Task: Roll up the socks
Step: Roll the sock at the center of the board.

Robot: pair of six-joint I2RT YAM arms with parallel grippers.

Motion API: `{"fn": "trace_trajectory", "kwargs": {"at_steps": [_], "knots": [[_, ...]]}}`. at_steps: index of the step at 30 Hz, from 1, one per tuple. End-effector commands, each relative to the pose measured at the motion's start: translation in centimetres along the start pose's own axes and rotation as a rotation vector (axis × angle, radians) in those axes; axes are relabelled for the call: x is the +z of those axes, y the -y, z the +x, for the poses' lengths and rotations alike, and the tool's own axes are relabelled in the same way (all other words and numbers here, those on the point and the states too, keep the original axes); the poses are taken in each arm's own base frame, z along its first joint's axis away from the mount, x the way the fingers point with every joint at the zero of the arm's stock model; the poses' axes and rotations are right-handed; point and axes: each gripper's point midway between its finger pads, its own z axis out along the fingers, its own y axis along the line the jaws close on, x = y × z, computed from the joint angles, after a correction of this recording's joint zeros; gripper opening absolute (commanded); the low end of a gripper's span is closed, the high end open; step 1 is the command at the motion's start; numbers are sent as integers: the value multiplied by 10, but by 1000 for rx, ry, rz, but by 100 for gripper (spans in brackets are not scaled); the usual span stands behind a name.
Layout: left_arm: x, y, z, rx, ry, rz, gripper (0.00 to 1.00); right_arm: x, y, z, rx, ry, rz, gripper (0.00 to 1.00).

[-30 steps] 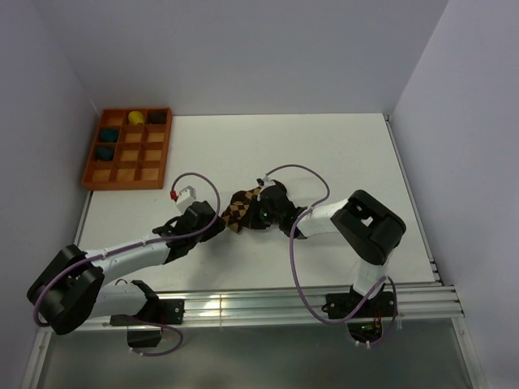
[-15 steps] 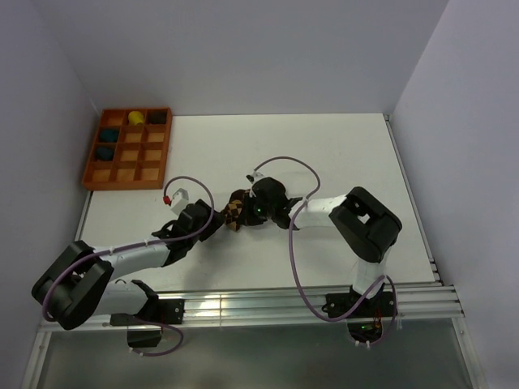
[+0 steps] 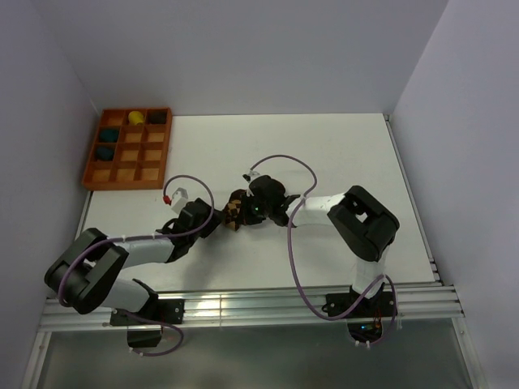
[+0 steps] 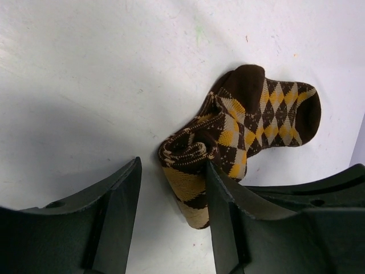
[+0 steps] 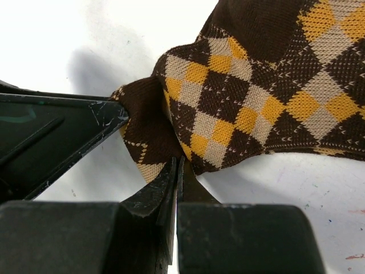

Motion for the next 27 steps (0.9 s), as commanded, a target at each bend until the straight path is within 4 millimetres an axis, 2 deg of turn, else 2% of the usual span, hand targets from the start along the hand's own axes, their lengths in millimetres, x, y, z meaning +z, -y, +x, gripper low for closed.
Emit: {"fn": "trace_trajectory", "kwargs": {"at_steps": [1, 9, 14, 17, 23, 24, 25, 26, 27], "knots": [[2, 11, 3, -28, -21, 42, 53, 5, 5, 10, -20, -48, 29, 0], [6, 10, 10, -32, -44, 55, 57, 9, 3, 11, -20, -66, 19, 0], [9, 1, 12, -25, -46, 24, 58, 11, 2, 12, -19, -76, 14, 0], [11, -5, 12, -21, -42, -10, 53, 11, 1, 12, -21, -77, 10, 0], [17, -20, 14, 5, -47, -107, 26, 7, -5, 7, -43, -59, -16, 0], [17, -22, 15, 8, -51, -118, 18, 6, -4, 8, -46, -56, -17, 0], [18, -23, 16, 17, -56, -130, 15, 0, -9, 3, -62, -33, -34, 0], [18, -23, 16, 25, -62, -133, 14, -2, -13, -4, -79, -2, -52, 2], [19, -18, 15, 30, -61, -128, 10, -5, -12, -1, -91, 6, -51, 11]]}}
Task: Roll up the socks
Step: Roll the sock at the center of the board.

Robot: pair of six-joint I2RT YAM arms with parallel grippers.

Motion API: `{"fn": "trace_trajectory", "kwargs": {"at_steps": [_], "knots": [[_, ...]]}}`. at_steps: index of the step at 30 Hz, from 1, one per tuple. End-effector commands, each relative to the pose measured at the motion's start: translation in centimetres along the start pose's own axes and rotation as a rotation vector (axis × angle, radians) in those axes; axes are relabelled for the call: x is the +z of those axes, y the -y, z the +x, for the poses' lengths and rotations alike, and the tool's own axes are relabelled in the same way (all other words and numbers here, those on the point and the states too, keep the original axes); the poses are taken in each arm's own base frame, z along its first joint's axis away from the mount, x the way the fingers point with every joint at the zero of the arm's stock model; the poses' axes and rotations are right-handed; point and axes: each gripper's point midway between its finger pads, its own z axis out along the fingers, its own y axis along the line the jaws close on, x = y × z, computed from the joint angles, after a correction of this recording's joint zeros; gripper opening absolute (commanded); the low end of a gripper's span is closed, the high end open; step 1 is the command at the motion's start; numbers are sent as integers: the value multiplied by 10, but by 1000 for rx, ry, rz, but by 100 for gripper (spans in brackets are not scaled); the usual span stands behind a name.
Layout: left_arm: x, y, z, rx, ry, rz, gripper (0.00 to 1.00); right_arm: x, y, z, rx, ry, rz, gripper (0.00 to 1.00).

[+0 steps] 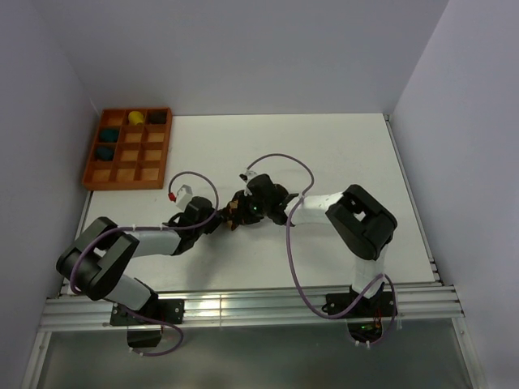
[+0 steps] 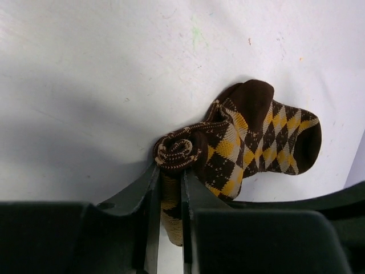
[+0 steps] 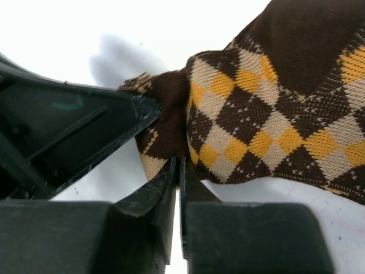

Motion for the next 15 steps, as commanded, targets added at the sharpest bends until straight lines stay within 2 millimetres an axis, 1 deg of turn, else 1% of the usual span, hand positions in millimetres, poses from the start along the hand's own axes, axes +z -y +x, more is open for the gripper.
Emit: {"fn": "trace_trajectory", "kwargs": {"at_steps": [1, 2, 3, 4, 5, 6, 7, 8, 10, 11, 12, 13, 15], "knots": [[2, -25, 7, 75, -36, -119, 8, -17, -11, -10, -103, 75, -26, 16], [1, -30, 7, 91, -40, -147, 7, -19, -12, -7, -131, 84, -22, 21], [1, -26, 5, 100, -36, -154, 5, -24, -15, -11, -159, 107, -21, 32], [1, -26, 3, 120, -34, -163, 5, -27, -13, -18, -203, 146, 8, 36], [0, -24, 1, 129, -31, -169, 5, -34, -21, -21, -238, 177, 3, 38], [-1, -26, 0, 144, -31, -191, 5, -37, -21, -19, -263, 191, 11, 43], [-2, -26, -1, 161, -33, -199, 5, -40, -24, -24, -310, 224, 13, 45], [-3, -30, -1, 175, -39, -221, 5, -46, -27, -23, -336, 248, 23, 46], [-2, -22, -4, 188, -36, -215, 5, -50, -29, -30, -405, 304, 45, 47], [-3, -28, -2, 201, -47, -241, 6, -54, -29, -29, -430, 320, 53, 47], [-3, -26, -1, 205, -57, -244, 6, -54, -35, -26, -491, 331, 48, 48], [-3, -27, 0, 214, -63, -248, 5, -56, -39, -29, -517, 359, 46, 48], [-3, -25, 1, 218, -75, -247, 5, -55, -41, -25, -584, 369, 67, 48]]}}
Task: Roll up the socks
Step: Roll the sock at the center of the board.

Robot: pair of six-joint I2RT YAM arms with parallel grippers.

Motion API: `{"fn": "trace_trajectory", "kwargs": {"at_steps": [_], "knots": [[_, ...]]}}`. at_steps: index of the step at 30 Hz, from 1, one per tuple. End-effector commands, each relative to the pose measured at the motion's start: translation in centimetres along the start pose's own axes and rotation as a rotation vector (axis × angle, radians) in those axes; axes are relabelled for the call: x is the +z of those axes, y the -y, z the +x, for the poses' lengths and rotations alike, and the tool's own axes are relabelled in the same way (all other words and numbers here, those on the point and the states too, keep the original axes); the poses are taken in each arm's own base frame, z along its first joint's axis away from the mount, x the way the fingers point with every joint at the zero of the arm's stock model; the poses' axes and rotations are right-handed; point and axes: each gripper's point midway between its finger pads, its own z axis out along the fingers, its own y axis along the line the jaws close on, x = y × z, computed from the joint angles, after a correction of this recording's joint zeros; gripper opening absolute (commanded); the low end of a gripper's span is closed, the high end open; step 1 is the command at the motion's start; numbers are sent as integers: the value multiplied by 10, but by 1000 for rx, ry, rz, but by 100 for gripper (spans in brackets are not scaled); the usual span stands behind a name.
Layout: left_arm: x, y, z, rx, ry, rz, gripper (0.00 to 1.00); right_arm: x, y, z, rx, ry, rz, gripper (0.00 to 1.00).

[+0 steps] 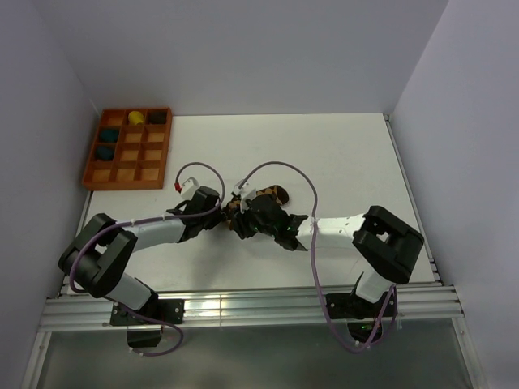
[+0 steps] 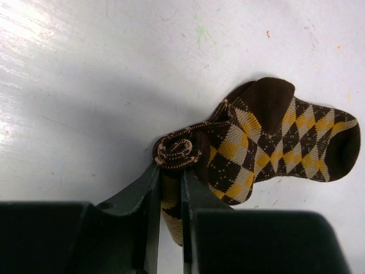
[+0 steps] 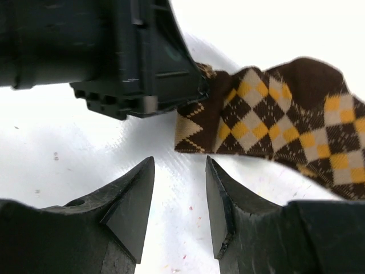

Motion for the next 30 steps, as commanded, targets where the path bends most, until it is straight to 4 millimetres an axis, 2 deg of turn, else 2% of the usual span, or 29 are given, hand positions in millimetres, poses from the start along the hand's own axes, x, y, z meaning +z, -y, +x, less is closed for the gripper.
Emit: {"fn": "trace_trajectory", "kwargs": {"at_steps": [1, 6, 11, 14, 24, 30], "knots": [[1, -24, 9, 84, -43, -103, 5, -3, 2, -31, -170, 145, 60, 49], [-2, -19, 10, 87, -59, -92, 5, 3, 0, -25, -272, 177, 96, 49], [-4, -18, 12, 93, -74, -94, 6, 20, -6, -10, -325, 161, 110, 50], [-5, -18, 12, 91, -77, -91, 5, 27, -9, -4, -326, 154, 110, 51], [-6, -15, 16, 86, -101, -73, 5, 43, -2, 7, -356, 134, 166, 51], [-6, -15, 18, 87, -107, -71, 5, 47, -7, 7, -366, 144, 178, 51]]}}
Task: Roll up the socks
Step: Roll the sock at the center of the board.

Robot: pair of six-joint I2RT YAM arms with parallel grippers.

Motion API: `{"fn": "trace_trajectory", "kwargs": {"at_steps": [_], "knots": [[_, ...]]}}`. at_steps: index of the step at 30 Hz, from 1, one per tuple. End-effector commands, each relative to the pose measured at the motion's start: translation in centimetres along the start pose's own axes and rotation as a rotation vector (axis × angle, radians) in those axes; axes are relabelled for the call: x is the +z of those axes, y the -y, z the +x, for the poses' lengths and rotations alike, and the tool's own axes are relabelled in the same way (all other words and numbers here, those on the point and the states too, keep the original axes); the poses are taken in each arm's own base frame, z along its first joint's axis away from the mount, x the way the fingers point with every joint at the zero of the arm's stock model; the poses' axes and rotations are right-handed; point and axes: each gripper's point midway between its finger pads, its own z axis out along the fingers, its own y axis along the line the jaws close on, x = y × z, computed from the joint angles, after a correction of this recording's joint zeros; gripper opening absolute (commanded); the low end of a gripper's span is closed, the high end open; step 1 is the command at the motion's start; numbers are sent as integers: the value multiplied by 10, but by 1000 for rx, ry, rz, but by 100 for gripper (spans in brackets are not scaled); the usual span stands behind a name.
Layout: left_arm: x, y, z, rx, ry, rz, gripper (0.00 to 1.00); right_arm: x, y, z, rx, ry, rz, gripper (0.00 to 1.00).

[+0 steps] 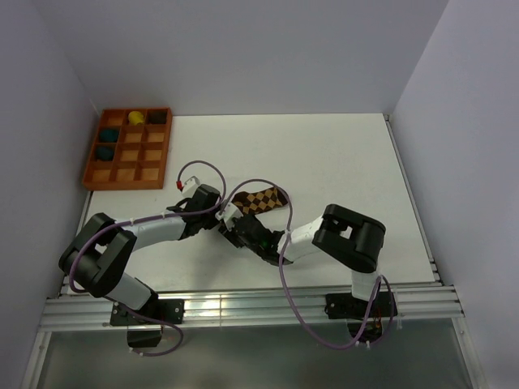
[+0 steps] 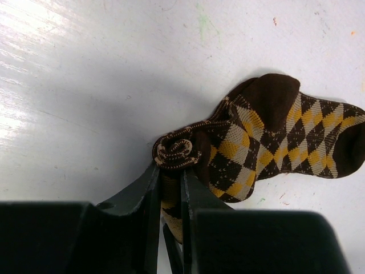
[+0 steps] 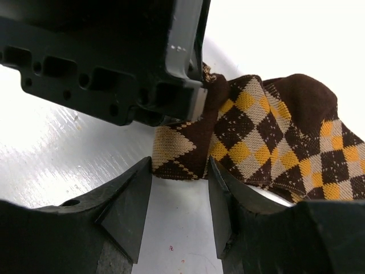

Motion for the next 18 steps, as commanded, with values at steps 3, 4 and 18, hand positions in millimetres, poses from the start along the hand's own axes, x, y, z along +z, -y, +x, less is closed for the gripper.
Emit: {"fn": "trace_trajectory", "kwargs": {"at_steps": [3, 4, 18], "knots": [[-2, -13, 14, 42, -64, -41, 5, 5, -1, -34, -5, 101, 54, 51], [-1, -13, 14, 41, -66, -41, 5, 5, -2, -36, -5, 103, 56, 51], [-3, -6, 14, 25, -69, -10, 8, 9, -10, -15, 73, 46, 23, 0]]}}
